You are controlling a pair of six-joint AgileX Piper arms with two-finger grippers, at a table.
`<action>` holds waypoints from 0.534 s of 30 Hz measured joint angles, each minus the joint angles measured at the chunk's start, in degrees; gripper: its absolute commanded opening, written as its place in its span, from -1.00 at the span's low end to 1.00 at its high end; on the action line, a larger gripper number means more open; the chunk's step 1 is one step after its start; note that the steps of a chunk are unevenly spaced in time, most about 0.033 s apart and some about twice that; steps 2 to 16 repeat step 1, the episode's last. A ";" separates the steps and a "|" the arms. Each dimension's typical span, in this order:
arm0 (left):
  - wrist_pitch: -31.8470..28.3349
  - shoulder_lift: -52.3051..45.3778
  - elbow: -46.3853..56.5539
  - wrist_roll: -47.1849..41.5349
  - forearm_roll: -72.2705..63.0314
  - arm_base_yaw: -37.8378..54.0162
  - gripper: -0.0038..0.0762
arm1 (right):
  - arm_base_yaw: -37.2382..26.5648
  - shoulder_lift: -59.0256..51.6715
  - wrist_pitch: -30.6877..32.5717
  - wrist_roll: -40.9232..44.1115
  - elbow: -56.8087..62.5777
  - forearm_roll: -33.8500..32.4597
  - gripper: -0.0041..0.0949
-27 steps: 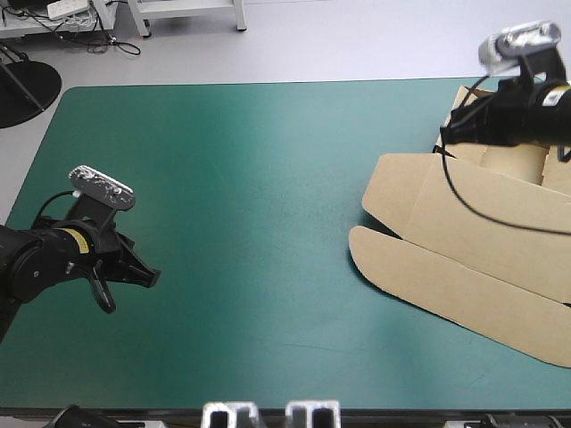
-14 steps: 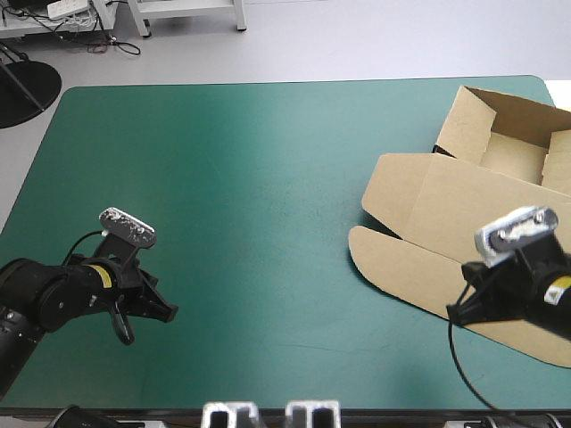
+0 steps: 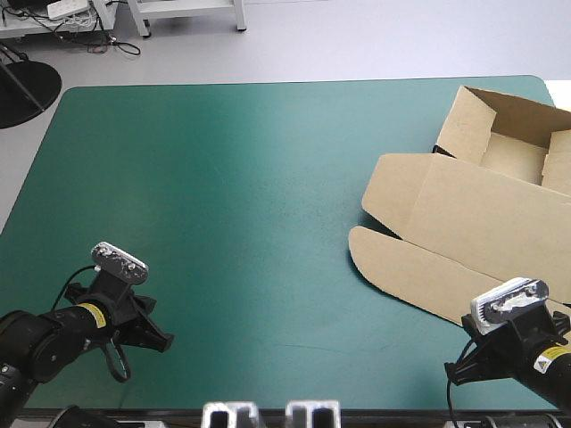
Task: Fold the box
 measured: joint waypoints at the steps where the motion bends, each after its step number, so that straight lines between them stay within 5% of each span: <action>1: -0.84 -0.07 0.67 0.00 0.00 0.00 -0.93 | 0.00 0.00 -0.15 -0.19 0.43 0.00 -0.95; 16: -0.84 -0.07 0.67 0.00 0.00 0.00 -0.93 | 0.00 0.00 -0.15 -0.19 0.43 0.00 -0.95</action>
